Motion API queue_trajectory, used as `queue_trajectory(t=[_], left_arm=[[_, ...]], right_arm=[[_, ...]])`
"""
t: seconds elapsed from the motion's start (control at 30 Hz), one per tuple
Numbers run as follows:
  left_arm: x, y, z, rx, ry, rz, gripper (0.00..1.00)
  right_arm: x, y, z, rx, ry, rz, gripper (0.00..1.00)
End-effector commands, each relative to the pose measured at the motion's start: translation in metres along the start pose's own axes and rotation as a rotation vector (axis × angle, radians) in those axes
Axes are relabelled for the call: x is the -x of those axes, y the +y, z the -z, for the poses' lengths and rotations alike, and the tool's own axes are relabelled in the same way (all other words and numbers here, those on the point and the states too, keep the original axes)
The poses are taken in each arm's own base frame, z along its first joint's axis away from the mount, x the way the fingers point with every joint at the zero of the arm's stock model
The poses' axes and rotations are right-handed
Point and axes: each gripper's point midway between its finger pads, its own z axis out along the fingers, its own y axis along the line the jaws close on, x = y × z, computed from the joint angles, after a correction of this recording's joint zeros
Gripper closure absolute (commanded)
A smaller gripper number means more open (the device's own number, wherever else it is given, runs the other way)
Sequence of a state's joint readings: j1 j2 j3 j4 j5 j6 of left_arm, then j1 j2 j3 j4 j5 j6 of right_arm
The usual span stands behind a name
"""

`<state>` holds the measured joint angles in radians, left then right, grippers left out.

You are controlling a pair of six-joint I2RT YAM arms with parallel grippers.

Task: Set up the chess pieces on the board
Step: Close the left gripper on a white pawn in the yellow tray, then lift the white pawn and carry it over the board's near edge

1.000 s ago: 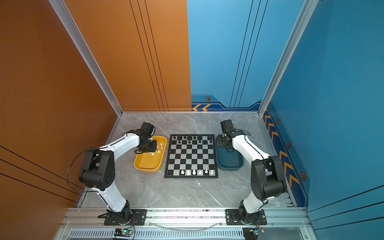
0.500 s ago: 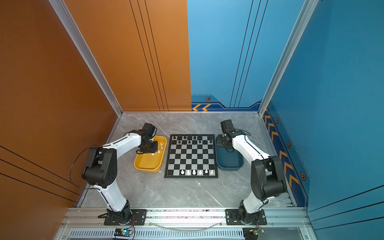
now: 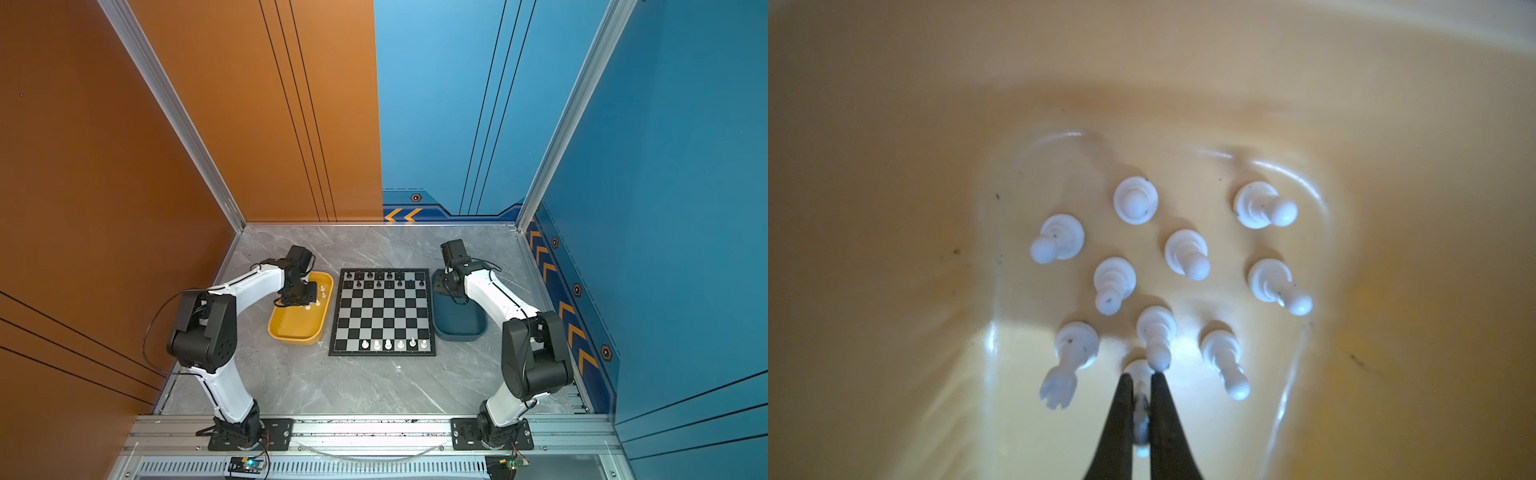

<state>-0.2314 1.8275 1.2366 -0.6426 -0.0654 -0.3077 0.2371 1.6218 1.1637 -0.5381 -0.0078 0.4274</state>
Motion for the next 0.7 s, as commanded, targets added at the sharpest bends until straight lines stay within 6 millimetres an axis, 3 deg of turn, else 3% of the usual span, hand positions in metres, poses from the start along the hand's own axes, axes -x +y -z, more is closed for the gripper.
queue_trajectory(t=[0.0, 0.13, 0.47, 0.67], left_arm=[[-0.003, -0.005, 0.006, 0.004, 0.023, -0.018, 1.0], [-0.002, -0.007, 0.024, 0.03, 0.003, -0.06, 1.0], [0.0, -0.032, 0.094, 0.01, -0.137, -0.158, 1.0], [-0.018, -0.067, 0.119, -0.076, -0.18, -0.24, 1.0]], right_arm=[[-0.007, 0.003, -0.006, 0.008, 0.025, -0.004, 0.65], [-0.008, 0.003, -0.005, 0.012, 0.024, -0.003, 0.65], [-0.01, 0.005, 0.003, 0.03, 0.008, 0.003, 0.65], [-0.015, 0.009, 0.007, 0.039, 0.001, 0.019, 0.65]])
